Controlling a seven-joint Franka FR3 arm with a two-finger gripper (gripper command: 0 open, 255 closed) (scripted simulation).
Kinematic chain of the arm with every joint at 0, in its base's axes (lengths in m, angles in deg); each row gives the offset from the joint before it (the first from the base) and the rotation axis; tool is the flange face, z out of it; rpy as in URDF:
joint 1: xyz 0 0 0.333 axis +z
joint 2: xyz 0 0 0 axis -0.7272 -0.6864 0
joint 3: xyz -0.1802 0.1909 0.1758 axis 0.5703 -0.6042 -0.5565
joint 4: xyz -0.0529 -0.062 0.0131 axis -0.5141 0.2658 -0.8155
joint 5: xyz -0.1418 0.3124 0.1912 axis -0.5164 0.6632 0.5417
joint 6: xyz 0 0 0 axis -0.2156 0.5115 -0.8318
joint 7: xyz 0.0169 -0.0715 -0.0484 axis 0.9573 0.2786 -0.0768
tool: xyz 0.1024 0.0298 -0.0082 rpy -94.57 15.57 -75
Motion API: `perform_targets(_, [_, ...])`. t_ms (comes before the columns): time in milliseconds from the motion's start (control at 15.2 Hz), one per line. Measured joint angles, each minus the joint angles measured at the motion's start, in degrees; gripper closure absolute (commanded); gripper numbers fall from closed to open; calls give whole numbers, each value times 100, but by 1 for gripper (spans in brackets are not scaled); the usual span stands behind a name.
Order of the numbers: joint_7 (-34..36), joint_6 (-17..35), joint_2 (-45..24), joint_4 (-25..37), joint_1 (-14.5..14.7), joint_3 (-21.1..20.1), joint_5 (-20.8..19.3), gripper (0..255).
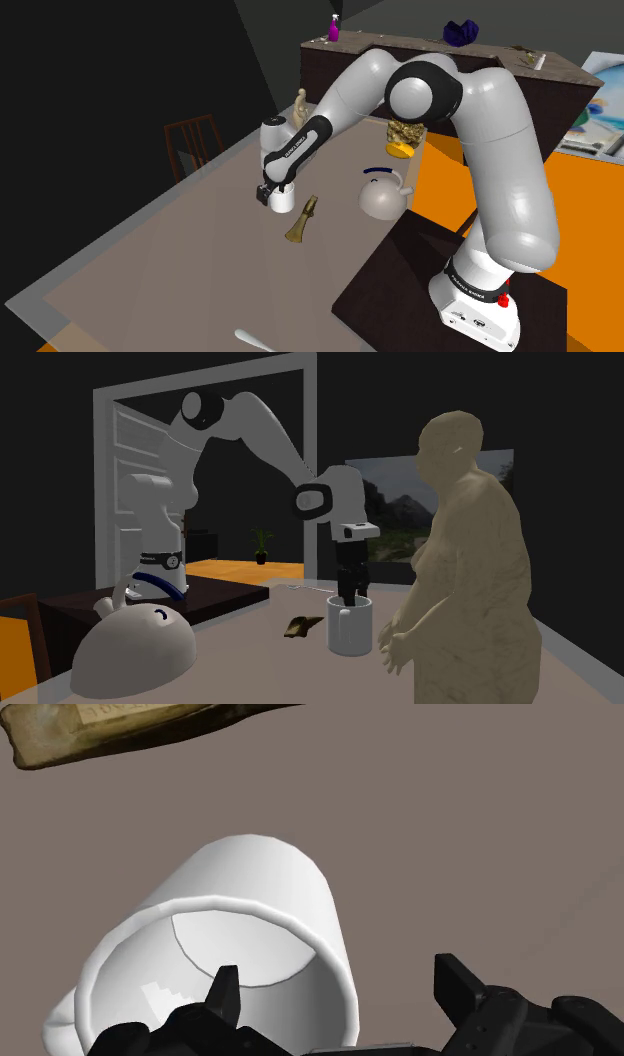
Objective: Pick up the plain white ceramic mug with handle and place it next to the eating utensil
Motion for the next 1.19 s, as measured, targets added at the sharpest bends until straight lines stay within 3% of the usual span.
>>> perform_targets(66, [0, 1, 0, 0, 0, 0, 0, 0])
perform_targets(132, [0, 1, 0, 0, 0, 0, 0, 255])
perform_targets(792, [0, -1, 1, -1, 1, -1, 0, 255])
perform_targets(1188, [-27, -255, 281, -26, -18, -21, 24, 255])
